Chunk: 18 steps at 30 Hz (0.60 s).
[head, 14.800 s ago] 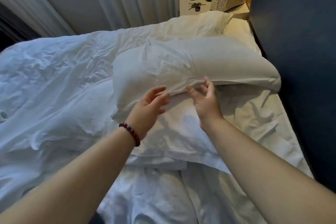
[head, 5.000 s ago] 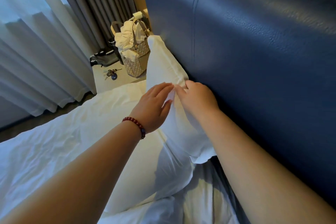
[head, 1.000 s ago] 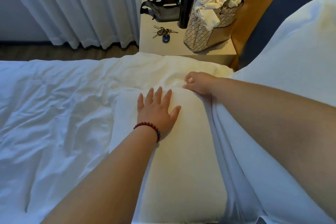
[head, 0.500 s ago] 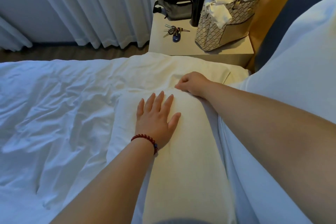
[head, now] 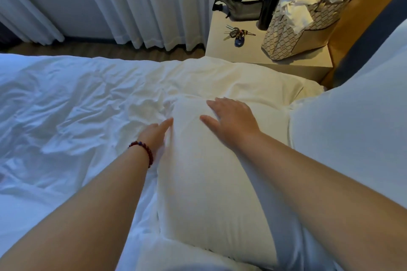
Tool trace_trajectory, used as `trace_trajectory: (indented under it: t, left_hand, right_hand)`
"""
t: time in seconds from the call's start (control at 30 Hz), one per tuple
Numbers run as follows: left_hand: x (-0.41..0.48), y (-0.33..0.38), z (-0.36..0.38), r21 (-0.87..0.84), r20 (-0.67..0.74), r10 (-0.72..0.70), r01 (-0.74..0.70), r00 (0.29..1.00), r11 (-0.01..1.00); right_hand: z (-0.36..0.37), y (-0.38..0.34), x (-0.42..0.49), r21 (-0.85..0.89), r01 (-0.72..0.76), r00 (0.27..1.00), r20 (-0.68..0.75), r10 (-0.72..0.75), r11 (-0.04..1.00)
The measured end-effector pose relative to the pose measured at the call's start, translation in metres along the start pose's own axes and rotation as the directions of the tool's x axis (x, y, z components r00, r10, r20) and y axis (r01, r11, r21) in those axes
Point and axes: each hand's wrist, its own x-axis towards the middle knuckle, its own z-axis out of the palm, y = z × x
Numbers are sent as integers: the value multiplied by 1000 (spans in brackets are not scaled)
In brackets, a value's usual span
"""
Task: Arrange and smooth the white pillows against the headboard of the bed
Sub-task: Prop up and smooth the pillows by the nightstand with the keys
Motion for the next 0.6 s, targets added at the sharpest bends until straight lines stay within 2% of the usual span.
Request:
trace_trajectory:
  t: [0.07, 0.13, 0.17, 0.27, 0.33, 0.37, 0.43, 0.5, 0.6]
  left_hand:
    - [2, -2, -10, -302, 170, -15, 67, 985, 951]
    - [6, -1, -18, -376, 230, 36, 55, 973, 925]
    - [7, -1, -21, -361, 184, 71, 0, 980, 933]
    - [13, 2, -31, -233, -94, 208, -225, 974, 946]
    - [16, 0, -37, -159, -154, 242, -266, 958, 951]
    - [11, 0, -37, -188, -140, 211, -235, 967, 953]
    - [4, -13, -37, -308, 23, 58, -48, 998, 950]
    - [-16, -44, -36, -307, 247, -37, 114, 968, 945]
    - [-53, -100, -45, -201, 346, -46, 121, 937, 972]
  right_hand:
    - [4, -8, -3, -34, -86, 996, 3, 86, 996]
    - [7, -27, -11, -34, -135, 990, 27, 136, 990]
    - [9, -35, -17, -27, -133, 990, 36, 134, 991]
    - [12, -47, -31, -57, -105, 994, 18, 106, 993]
    - [13, -46, -30, -78, -134, 990, 28, 137, 988]
    - [13, -47, -30, -101, -158, 986, 42, 163, 982]
    - [13, -56, -32, -144, -229, 971, 41, 237, 963]
    - [15, -75, -49, -131, -284, 957, 18, 289, 950]
    - [35, -104, -99, -162, -216, 975, 22, 222, 963]
